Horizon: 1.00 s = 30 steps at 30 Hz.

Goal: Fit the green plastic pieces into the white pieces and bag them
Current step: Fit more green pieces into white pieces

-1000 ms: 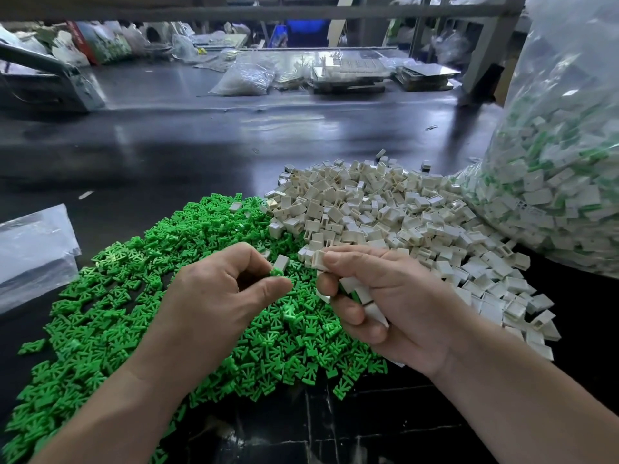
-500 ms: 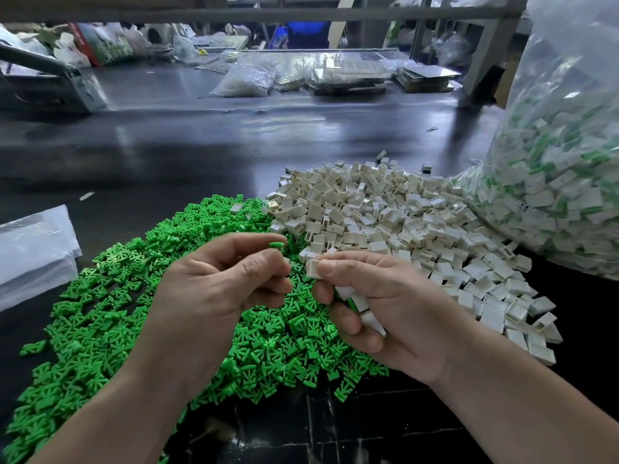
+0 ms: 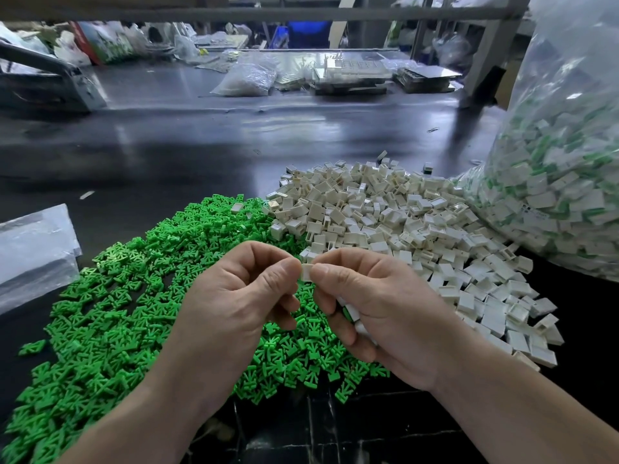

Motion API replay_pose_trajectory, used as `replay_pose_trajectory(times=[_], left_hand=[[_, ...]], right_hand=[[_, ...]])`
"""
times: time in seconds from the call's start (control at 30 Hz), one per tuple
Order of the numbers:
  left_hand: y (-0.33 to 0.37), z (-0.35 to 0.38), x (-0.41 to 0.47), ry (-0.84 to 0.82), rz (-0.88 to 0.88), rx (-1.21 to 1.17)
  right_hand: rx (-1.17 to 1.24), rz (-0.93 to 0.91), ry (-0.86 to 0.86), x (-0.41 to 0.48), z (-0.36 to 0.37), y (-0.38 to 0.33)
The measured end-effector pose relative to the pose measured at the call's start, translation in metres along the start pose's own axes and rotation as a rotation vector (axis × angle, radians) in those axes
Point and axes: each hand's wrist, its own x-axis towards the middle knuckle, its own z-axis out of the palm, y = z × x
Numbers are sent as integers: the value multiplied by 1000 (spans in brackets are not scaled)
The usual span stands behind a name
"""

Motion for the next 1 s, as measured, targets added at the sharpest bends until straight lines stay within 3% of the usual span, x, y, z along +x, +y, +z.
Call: replay_pose_trajectory(times=[0.17,0.67,0.83,1.0], left_hand=[[0,1,1,34,15,-73],[3,4,-3,58,68,84],[7,4,-2,-19,-41,-183],[10,8,-2,-230,-189,-415]], right_hand=[[16,-25,31,0,-1,1],[-106,-97,40,1,-2,6],[-14,-77,1,0,0,3],[23,-48,-55,-2,0,1]])
